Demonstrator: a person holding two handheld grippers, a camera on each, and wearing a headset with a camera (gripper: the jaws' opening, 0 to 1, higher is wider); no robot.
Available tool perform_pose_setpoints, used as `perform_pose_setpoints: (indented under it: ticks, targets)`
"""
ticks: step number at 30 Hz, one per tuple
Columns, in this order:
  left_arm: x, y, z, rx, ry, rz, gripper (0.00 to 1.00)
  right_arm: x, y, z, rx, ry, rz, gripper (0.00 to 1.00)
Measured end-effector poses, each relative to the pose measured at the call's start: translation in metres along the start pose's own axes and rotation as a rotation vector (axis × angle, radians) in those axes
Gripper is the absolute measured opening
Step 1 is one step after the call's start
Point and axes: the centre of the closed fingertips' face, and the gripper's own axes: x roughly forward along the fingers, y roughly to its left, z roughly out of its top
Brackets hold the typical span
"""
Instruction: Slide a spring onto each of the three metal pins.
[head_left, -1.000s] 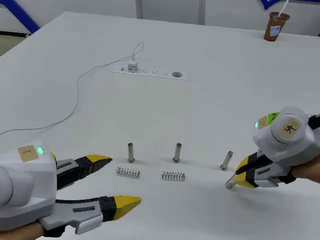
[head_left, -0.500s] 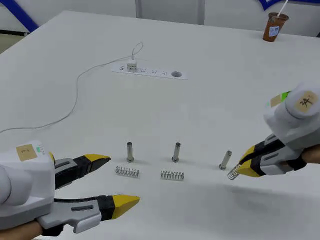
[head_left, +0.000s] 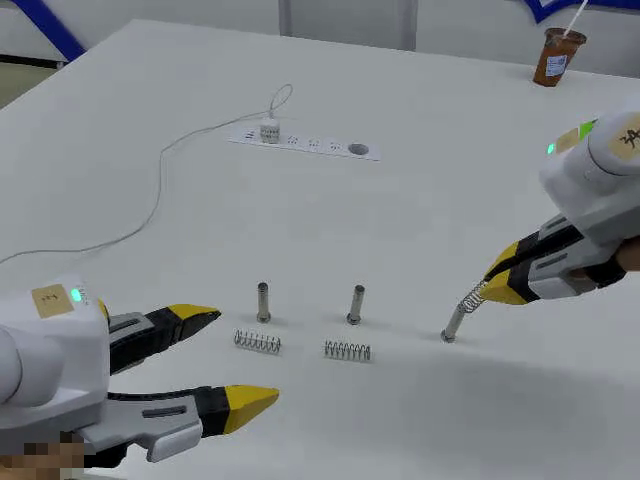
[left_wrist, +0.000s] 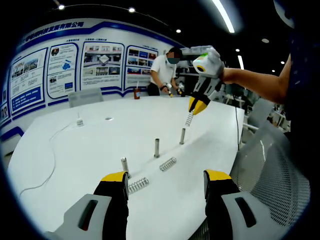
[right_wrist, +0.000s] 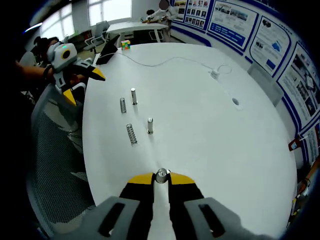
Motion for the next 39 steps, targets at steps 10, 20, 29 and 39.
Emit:
perform_pose_setpoints:
  ticks: [10,20,29,39]
  targets:
    - [-0.004,0.004,-0.002,-0.008,-0.002,0.018,0.63,0.012,-0.007,-0.003,0.002,0.043,0.013,0.11]
    - [-0.005,0.005,-0.004,-0.018,0.000,0.028,0.63,0.019,-0.011,-0.010,0.000,0.081,0.024,0.11]
    - [-0.006,0.006,-0.005,-0.024,0.004,0.036,0.63,0.030,-0.011,-0.013,0.003,0.102,0.048,0.11]
    - [-0.008,0.007,-0.006,-0.030,0.008,0.050,0.63,0.046,-0.009,-0.021,0.009,0.132,0.074,0.11]
